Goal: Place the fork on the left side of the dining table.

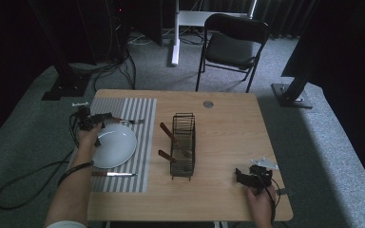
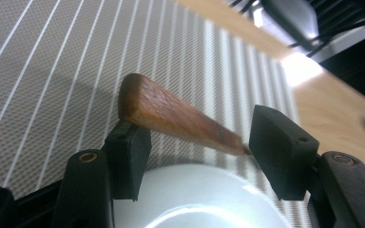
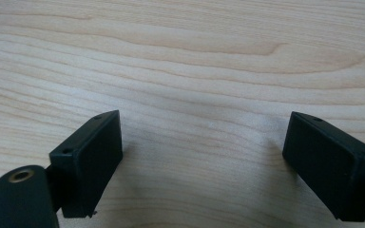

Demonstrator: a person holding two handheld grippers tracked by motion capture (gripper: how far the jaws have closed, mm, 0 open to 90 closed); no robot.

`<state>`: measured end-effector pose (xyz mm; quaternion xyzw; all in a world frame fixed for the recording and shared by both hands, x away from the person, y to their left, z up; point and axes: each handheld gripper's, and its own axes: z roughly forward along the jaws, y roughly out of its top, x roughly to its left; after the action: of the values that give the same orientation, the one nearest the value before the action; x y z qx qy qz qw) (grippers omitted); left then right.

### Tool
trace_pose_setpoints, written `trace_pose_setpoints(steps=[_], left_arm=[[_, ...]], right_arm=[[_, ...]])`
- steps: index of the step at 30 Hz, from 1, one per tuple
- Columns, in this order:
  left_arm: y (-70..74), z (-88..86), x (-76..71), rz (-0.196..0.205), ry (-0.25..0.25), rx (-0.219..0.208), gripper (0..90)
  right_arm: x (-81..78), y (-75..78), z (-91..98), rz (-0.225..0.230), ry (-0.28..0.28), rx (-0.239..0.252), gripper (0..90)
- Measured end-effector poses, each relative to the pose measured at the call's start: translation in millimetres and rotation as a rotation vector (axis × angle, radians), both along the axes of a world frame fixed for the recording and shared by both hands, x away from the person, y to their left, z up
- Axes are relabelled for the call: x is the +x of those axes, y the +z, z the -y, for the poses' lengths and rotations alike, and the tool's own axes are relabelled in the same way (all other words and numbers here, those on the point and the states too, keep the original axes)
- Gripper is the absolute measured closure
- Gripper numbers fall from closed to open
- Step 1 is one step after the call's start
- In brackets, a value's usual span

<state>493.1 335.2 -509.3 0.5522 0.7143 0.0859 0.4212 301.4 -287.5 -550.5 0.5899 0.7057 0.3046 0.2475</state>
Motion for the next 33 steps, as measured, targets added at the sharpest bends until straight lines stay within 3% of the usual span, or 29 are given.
trace_pose_setpoints(steps=[2, 4, 8, 12, 14, 18, 21, 22, 24, 28, 33], left_arm=[[-3.2, 1.4, 0.7, -0.021, 0.005, -0.015, 40.0], [-4.6, 3.0, 1.1, -0.032, 0.028, 0.013, 40.0], [-6.3, 3.7, 3.3, -0.044, 0.037, 0.009, 36.2], [-9.1, 5.8, 6.2, -0.091, 0.07, 0.05, 35.6], [-10.6, 6.2, 6.1, -0.102, 0.079, 0.099, 35.6], [-11.3, 7.5, 6.6, -0.097, 0.069, 0.139, 30.1], [-5.8, 12.1, 5.3, -0.076, 0.053, 0.224, 29.8], [-3.9, 13.5, 4.8, -0.07, 0.044, 0.235, 29.7], [-1.0, 16.5, 3.5, -0.056, 0.022, 0.236, 28.4], [3.7, 22.0, -1.7, -0.049, -0.008, 0.293, 28.4], [9.0, 27.2, -10.9, -0.03, -0.023, 0.296, 22.2]], right_arm=[[0.0, 0.0, 0.0, 0.0, 0.0, 0.0, 12.6], [0.0, 0.0, 0.1, 0.0, 0.0, -0.001, 12.7], [0.0, 0.0, 0.1, 0.0, 0.001, -0.001, 12.6], [0.0, 0.0, 0.1, 0.0, 0.001, -0.001, 12.7], [0.0, 0.0, 0.1, 0.0, 0.0, 0.0, 12.6], [0.0, 0.0, 0.1, 0.0, 0.001, -0.001, 12.7], [0.0, 0.0, 0.0, 0.0, 0.0, 0.0, 12.6], [0.0, 0.0, 0.1, 0.0, 0.0, 0.0, 12.7], [0.0, 0.0, 0.1, 0.0, 0.001, -0.001, 12.6], [0.0, 0.0, 0.1, 0.0, 0.0, 0.0, 12.6], [0.0, 0.0, 0.1, 0.0, 0.0, 0.0, 12.7]])
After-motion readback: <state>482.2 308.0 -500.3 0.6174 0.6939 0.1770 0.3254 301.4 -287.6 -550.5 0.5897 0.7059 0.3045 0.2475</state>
